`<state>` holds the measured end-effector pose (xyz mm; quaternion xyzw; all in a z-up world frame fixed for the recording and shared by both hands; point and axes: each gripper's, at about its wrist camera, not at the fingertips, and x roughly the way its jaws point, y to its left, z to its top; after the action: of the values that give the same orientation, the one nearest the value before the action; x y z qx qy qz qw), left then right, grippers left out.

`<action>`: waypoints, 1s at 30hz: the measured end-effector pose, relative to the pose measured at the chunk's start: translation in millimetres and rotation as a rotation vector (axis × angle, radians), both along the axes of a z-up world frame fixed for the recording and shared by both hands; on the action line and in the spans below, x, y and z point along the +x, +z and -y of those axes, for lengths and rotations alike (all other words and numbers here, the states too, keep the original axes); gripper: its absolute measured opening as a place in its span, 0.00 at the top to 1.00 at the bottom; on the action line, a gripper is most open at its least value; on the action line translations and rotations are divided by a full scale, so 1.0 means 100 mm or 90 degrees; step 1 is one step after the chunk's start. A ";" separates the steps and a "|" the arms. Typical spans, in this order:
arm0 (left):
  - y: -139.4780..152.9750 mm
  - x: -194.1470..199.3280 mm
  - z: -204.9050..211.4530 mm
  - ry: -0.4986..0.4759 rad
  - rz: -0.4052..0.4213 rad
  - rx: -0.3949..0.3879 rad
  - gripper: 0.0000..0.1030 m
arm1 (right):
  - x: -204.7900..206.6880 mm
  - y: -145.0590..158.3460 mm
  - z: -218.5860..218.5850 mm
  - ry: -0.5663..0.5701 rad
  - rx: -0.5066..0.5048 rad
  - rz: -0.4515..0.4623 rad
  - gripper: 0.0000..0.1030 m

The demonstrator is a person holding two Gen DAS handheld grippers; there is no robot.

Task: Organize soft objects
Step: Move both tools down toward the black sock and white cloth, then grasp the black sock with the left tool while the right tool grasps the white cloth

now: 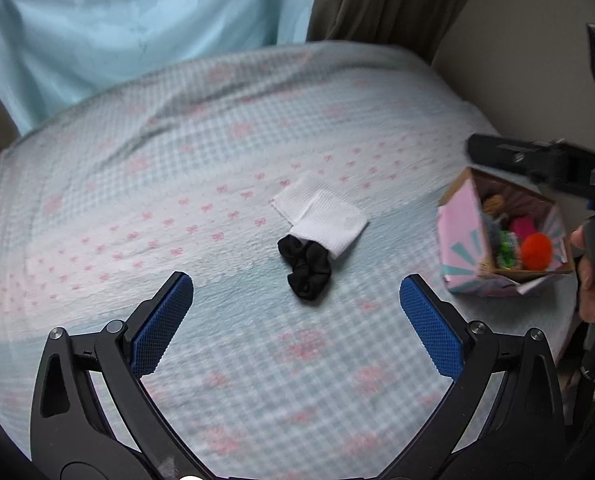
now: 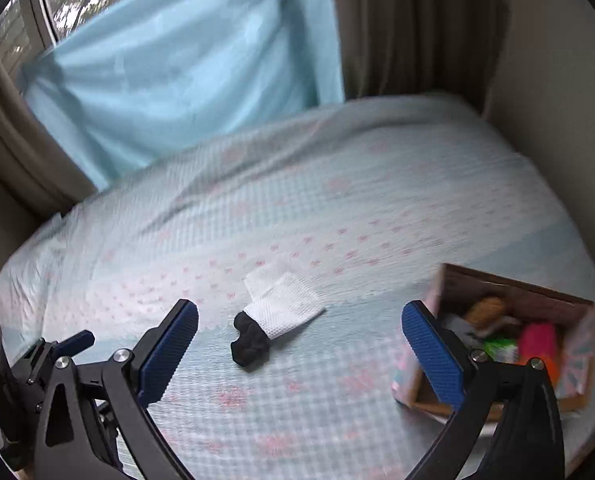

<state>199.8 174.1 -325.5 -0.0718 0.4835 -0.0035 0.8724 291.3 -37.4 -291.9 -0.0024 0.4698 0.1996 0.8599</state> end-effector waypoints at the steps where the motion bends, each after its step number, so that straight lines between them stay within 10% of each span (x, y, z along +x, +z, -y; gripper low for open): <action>1: -0.12 0.09 -0.01 0.003 -0.010 -0.009 0.00 | 0.08 -0.13 -0.03 0.009 -0.005 -0.009 0.01; 20: -1.60 0.81 0.14 0.012 -0.104 -0.047 0.08 | 0.94 -1.84 -0.65 0.152 -0.077 -0.096 0.02; 27: -1.74 0.96 0.23 0.003 -0.117 -0.033 0.23 | 0.92 -2.01 -0.78 0.182 -0.105 -0.095 0.10; 30: -1.73 1.01 0.25 -0.005 -0.118 -0.046 0.52 | 0.91 -2.00 -0.81 0.191 -0.109 -0.089 0.20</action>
<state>300.6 149.1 -498.5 -0.1014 0.5618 -0.0181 0.8208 382.5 44.0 -491.5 -0.1318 0.5377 0.2848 0.7825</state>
